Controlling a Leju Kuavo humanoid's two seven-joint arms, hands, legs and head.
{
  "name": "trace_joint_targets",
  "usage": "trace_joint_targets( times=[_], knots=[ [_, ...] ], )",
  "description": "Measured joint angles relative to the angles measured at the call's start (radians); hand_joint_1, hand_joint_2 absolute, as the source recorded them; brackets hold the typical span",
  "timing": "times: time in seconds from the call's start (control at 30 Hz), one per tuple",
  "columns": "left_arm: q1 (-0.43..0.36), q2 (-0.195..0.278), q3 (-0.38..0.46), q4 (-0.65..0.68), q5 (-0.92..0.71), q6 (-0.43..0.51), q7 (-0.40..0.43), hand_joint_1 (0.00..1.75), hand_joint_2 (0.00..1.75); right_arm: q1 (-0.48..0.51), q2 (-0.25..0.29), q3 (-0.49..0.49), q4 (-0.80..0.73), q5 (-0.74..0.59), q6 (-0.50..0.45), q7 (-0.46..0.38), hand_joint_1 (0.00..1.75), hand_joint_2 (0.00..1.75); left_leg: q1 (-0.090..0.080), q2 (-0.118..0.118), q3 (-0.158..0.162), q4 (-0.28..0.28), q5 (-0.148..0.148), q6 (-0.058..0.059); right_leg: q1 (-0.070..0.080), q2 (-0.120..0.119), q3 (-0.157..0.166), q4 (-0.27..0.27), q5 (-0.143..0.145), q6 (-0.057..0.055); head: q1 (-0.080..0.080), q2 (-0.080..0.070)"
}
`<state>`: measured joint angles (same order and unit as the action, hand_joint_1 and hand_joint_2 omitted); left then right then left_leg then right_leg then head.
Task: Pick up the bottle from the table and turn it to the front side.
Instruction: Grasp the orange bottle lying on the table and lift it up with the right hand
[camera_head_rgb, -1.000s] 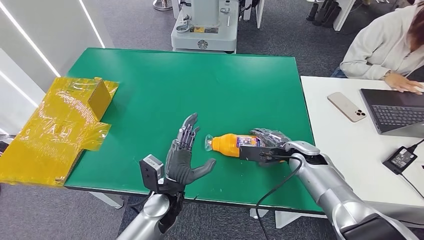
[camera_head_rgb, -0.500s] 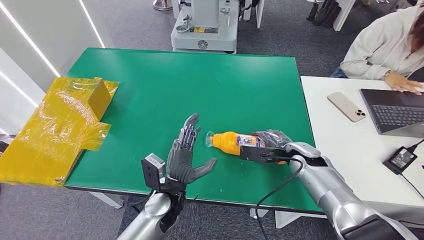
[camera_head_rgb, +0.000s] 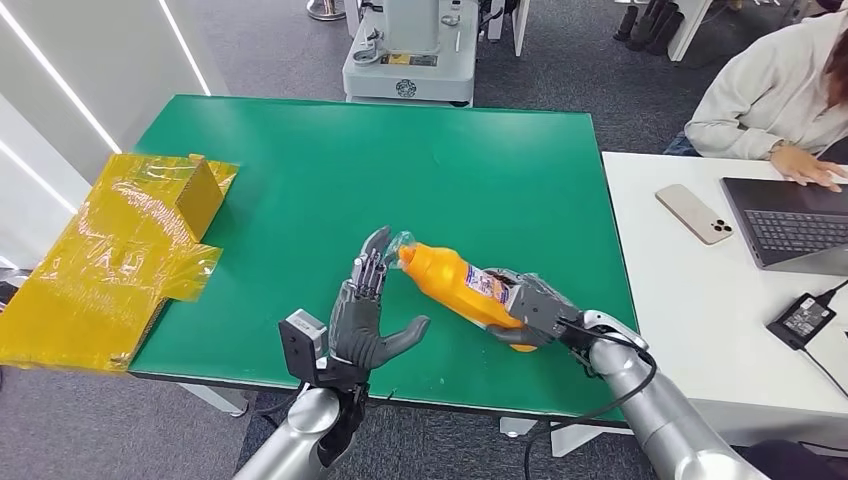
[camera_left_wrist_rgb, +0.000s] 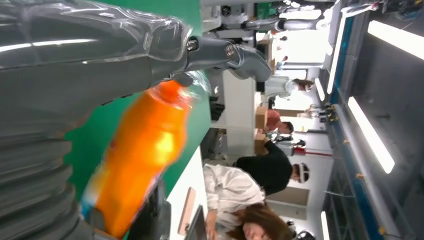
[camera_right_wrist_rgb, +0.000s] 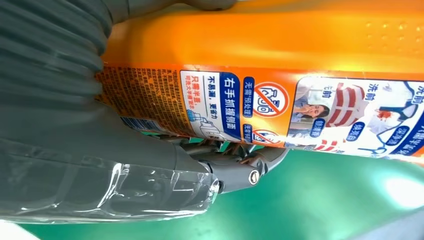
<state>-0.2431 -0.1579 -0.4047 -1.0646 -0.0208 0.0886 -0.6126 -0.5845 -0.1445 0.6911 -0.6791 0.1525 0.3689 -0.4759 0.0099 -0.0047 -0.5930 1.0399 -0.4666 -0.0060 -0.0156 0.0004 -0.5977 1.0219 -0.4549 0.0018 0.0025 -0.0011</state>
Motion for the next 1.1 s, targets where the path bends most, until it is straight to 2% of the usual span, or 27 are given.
trace_joint_targets(
  times=[0.13, 0.37, 0.57, 0.7, 0.83, 1.1],
  knots=[
    [0.007, 0.008, 0.000, -0.006, -0.002, 0.006, -0.003, 0.00, 1.75, 0.078, 0.006, -0.042, -0.105, -0.082, 0.002, -0.023, 1.75, 1.75, 0.000, 0.001, -0.001, 0.000, 0.000, 0.000, 0.000, 0.001, -0.001, 0.000, 0.000, 0.000, 0.000, 0.000],
    [0.028, 0.017, 0.004, -0.024, -0.033, 0.020, -0.004, 0.00, 1.75, 0.196, 0.040, -0.101, -0.222, -0.104, -0.066, -0.042, 1.75, 1.75, 0.000, 0.000, -0.001, 0.000, 0.000, 0.000, 0.000, 0.000, -0.001, 0.000, -0.001, 0.000, 0.000, 0.000],
    [0.028, 0.026, 0.045, -0.039, -0.028, 0.017, 0.004, 0.00, 1.75, 0.258, 0.053, -0.157, -0.282, -0.116, -0.085, -0.048, 1.75, 1.75, 0.000, 0.000, -0.001, 0.000, 0.000, 0.000, 0.000, 0.000, -0.001, 0.000, 0.000, 0.000, 0.000, 0.000],
    [0.017, 0.027, 0.071, -0.040, 0.017, -0.079, 0.047, 0.00, 1.75, 0.265, 0.075, -0.182, -0.290, -0.090, -0.124, -0.056, 1.75, 1.75, 0.000, 0.000, -0.001, 0.000, 0.000, 0.000, 0.000, 0.000, -0.001, 0.000, 0.000, 0.000, 0.000, 0.000],
    [-0.030, 0.023, 0.086, -0.014, 0.080, -0.200, 0.095, 0.00, 1.75, 0.255, 0.112, -0.201, -0.289, -0.044, -0.168, -0.063, 1.75, 1.75, 0.000, 0.000, -0.001, 0.000, 0.000, -0.001, 0.000, 0.000, -0.001, 0.000, 0.000, 0.000, 0.000, 0.000],
    [-0.207, 0.009, 0.116, 0.160, 0.217, -0.364, 0.146, 0.00, 1.75, 0.157, 0.192, -0.215, -0.288, -0.005, -0.209, -0.073, 1.75, 1.75, 0.000, 0.000, -0.001, 0.000, 0.003, -0.001, 0.000, 0.000, -0.002, 0.001, 0.001, -0.001, 0.000, 0.000]
  ],
)
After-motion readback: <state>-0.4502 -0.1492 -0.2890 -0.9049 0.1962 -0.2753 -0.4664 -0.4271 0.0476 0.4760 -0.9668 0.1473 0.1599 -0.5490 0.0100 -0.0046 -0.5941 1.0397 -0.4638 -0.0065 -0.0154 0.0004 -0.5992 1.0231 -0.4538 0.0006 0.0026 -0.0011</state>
